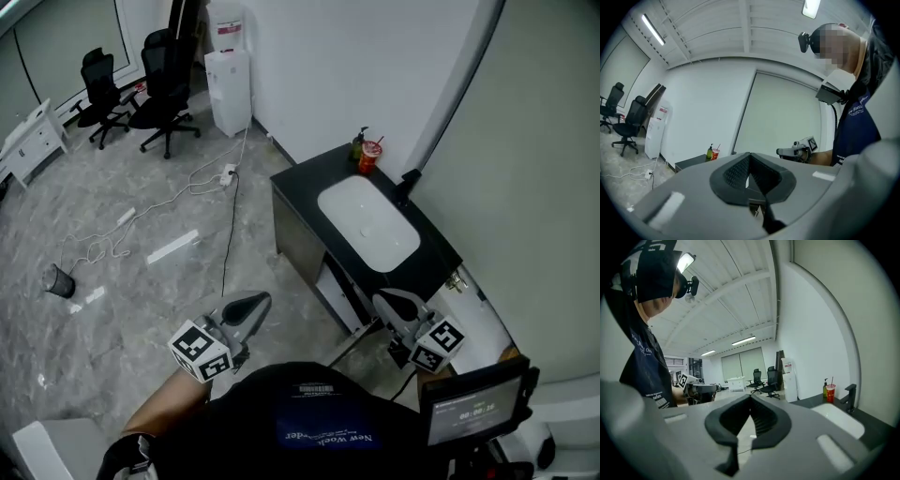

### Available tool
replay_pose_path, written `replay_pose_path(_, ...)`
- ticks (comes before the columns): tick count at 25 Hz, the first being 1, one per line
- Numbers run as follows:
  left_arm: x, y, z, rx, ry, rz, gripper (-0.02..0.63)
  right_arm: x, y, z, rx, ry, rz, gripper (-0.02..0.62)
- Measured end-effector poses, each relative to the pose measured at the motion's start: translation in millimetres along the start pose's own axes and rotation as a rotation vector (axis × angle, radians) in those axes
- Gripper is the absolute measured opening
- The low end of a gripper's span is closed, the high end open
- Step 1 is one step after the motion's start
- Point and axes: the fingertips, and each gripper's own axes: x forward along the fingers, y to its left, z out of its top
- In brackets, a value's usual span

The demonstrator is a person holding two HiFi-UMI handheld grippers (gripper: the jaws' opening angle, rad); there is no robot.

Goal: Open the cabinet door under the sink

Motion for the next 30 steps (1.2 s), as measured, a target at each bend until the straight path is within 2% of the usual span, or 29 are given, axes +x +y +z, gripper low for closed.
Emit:
replay_pose_path(7, 11.0, -9.2, 0.5, -0.005, 0.010, -0.116, 0.000, -24.0, 17.7, -8.9, 0.007, -0.026, -0.098, 0.002)
replay_pose_path(12, 27.3, -35.4, 4.9, -0.049, 0.019, -0.135, 0.000, -49.6, 16.3, -6.8, -0.006, -0.032, -0.127, 0.002)
replay_pose_path(18, 25.3, -49.9, -1.9, -0.057, 0.016, -0.164, 0.000, -59.8, 20.5, -17.9, -0.021, -0.026, -0.147, 0.002)
replay_pose_path(23, 19.5, -25.2, -3.3, -0.065, 0.026, -0.200, 0.000, -44.0, 21.4, -20.3, -0.008, -0.020, -0.199, 0.002)
replay_pose_path(26, 11.2, 6.4, -1.8, -0.075, 0.036, -0.246, 0.000, -14.5, 25.4, -17.2, -0.012, -0.028, -0.247, 0.002)
replay_pose_path(30, -4.1, 58.9, 12.5, -0.043, 0.064, -0.318, 0.000, 39.0, 35.7, -6.1, -0.011, -0.052, -0.313, 0.002)
